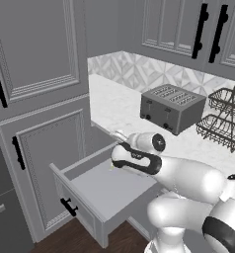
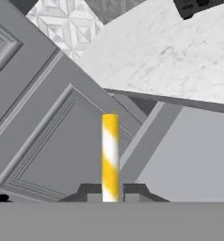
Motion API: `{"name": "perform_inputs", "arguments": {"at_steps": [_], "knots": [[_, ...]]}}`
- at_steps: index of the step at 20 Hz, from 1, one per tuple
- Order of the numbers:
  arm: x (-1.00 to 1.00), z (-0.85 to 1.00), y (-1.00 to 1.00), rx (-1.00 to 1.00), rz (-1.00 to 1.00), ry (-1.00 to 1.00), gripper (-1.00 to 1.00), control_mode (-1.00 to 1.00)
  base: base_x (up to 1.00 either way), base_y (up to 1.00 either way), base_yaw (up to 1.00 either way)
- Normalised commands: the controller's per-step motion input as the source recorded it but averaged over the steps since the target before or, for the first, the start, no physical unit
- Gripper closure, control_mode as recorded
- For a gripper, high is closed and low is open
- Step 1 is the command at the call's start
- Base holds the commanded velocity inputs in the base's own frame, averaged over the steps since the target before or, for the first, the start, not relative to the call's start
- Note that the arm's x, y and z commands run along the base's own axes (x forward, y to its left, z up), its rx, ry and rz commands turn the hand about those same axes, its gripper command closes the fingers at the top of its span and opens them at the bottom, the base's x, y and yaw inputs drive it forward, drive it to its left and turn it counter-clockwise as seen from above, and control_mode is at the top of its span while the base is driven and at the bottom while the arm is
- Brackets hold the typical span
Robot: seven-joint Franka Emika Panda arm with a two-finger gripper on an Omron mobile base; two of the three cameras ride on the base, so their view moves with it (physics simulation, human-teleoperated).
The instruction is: Take a straw from the drawer in front and place it inside the glass cup on the dining counter.
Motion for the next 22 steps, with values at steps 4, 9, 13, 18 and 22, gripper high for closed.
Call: {"name": "perform_inputs", "arguments": {"at_steps": [4, 9, 13, 18, 22], "knots": [[0.00, 1.00, 0.00, -0.02, 0.00, 0.12, 1.00, -1.00, 0.00, 0.00, 0.00], [-0.04, 1.00, -0.03, -0.06, 0.00, 0.23, 1.00, -1.00, 0.00, 0.00, 0.00], [-0.26, 0.89, -0.16, -0.15, 0.00, 0.29, 1.00, -1.00, 0.00, 0.00, 0.00], [-0.44, 0.07, -0.11, -0.17, 0.09, 0.14, 1.00, -1.00, 0.00, 0.00, 0.00], [-0.38, -0.07, -0.08, -0.08, 0.19, 0.01, 1.00, -1.00, 0.00, 0.00, 0.00]]}}
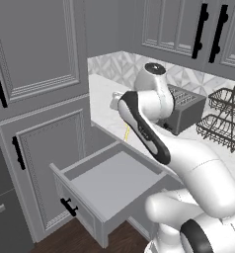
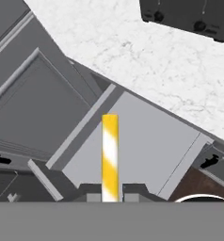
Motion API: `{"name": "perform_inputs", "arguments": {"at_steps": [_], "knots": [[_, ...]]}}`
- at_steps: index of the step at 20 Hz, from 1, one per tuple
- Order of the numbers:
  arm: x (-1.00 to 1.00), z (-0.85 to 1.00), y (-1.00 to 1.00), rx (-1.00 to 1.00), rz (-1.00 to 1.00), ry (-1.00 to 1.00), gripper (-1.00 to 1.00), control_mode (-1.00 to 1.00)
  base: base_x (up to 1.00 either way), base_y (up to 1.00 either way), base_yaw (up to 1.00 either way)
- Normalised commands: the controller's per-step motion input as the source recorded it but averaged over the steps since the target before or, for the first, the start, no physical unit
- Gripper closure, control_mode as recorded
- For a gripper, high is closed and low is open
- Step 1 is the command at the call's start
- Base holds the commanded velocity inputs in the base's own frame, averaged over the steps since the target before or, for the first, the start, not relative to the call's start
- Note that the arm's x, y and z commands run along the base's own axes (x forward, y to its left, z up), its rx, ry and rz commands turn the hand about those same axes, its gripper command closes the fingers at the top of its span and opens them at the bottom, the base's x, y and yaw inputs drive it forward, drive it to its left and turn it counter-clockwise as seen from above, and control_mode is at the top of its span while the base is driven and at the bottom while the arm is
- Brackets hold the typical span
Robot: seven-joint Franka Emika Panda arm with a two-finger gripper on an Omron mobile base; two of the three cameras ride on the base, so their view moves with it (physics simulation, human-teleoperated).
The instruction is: Take a straw from the drawer in front and place it inside the glass cup on the dining counter.
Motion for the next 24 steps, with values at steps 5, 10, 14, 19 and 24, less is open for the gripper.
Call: {"name": "perform_inputs", "arguments": {"at_steps": [5, 10, 14, 19, 24], "knots": [[-0.03, -0.27, -0.12, -0.02, 0.25, 0.07, 1.00, -1.00, 0.00, 0.00, 0.00], [0.09, -0.43, -0.08, -0.03, 0.26, 0.16, 1.00, -1.00, 0.00, 0.00, 0.00], [0.08, -0.27, 0.00, -0.07, 0.17, 0.15, 1.00, -1.00, 0.00, 0.00, 0.00], [0.00, 0.00, 0.00, 0.00, 0.00, 0.00, 1.00, 1.00, -0.92, 0.00, 0.05], [0.00, 0.00, 0.00, 0.00, 0.00, 0.00, 1.00, 1.00, -1.00, 0.12, 0.12]]}}
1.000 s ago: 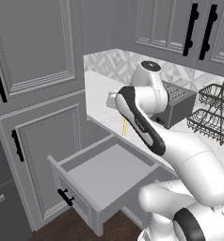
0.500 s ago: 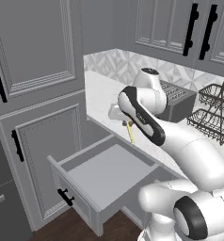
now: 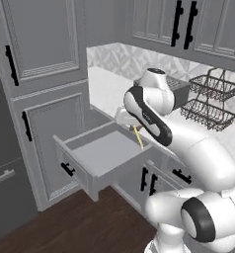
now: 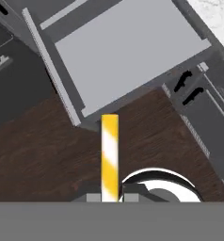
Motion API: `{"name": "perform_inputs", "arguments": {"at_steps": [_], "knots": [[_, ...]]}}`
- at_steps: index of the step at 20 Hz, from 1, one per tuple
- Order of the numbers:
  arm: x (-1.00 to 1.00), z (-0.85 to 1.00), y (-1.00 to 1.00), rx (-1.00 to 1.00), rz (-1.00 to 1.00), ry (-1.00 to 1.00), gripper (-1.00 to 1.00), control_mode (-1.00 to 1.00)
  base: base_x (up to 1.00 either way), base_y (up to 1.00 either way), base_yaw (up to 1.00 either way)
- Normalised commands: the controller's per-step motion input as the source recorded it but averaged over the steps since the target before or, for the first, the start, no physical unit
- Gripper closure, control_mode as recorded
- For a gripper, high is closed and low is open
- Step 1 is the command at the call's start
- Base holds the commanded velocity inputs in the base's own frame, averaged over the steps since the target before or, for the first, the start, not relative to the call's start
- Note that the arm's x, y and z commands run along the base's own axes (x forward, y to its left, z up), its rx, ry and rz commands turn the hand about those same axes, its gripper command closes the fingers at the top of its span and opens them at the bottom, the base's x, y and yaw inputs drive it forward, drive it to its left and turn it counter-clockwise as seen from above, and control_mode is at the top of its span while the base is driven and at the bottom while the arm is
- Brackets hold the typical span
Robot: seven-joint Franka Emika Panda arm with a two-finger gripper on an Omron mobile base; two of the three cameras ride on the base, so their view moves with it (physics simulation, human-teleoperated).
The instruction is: Take a straw from the drawer in front and place it inside the glass cup on the dining counter.
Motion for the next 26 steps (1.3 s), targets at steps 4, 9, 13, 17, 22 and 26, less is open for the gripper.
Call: {"name": "perform_inputs", "arguments": {"at_steps": [4, 9, 13, 17, 22, 26], "knots": [[0.00, 0.00, 0.00, 0.00, 0.00, 0.00, 1.00, 1.00, -0.67, 0.55, 0.71], [0.00, 0.00, 0.00, 0.00, 0.00, 0.00, 1.00, 1.00, -0.03, 0.58, 0.91], [0.00, 0.00, 0.00, 0.00, 0.00, 0.00, 1.00, 1.00, 0.00, 0.64, 0.88], [0.00, 0.00, 0.00, 0.00, 0.00, 0.00, 1.00, 1.00, 0.00, 0.73, 0.82], [0.00, 0.00, 0.00, 0.00, 0.00, 0.00, 1.00, 1.00, 0.00, 0.84, 0.76], [0.00, 0.00, 0.00, 0.00, 0.00, 0.00, 1.00, 1.00, -0.30, 0.82, 0.68]]}}
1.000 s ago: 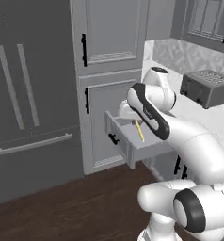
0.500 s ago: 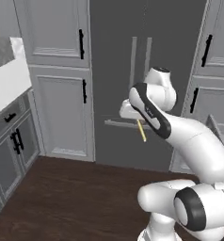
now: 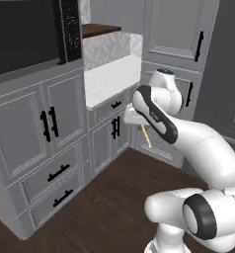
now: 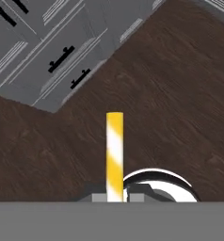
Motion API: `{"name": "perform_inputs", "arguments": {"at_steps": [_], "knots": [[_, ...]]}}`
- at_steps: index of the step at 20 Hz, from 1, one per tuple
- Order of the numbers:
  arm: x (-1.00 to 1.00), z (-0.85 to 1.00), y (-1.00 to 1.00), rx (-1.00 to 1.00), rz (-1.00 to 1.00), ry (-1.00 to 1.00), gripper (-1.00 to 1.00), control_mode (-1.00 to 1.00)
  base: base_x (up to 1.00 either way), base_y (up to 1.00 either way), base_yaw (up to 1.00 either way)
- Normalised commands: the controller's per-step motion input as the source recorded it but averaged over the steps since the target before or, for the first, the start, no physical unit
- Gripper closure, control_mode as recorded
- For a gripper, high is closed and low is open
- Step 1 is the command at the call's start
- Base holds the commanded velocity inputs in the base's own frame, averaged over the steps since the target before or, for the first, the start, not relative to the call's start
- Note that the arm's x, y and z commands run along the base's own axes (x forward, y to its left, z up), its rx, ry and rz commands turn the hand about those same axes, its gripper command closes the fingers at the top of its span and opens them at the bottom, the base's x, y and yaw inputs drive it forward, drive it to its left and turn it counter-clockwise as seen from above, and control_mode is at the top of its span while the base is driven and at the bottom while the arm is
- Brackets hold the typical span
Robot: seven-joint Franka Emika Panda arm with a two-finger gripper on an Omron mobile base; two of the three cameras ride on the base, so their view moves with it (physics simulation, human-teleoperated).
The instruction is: Take a straw from the drawer in front and place it inside the glass cup on the dining counter.
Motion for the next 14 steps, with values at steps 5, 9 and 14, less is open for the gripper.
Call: {"name": "perform_inputs", "arguments": {"at_steps": [5, 9, 14], "knots": [[0.00, 0.00, 0.00, 0.00, 0.00, 0.00, 1.00, 1.00, -0.60, 0.94, 0.62], [0.00, 0.00, 0.00, 0.00, 0.00, 0.00, 1.00, 1.00, -0.43, 1.00, 0.66], [0.00, 0.00, 0.00, 0.00, 0.00, 0.00, 1.00, 1.00, 0.01, 0.99, 0.64]]}}
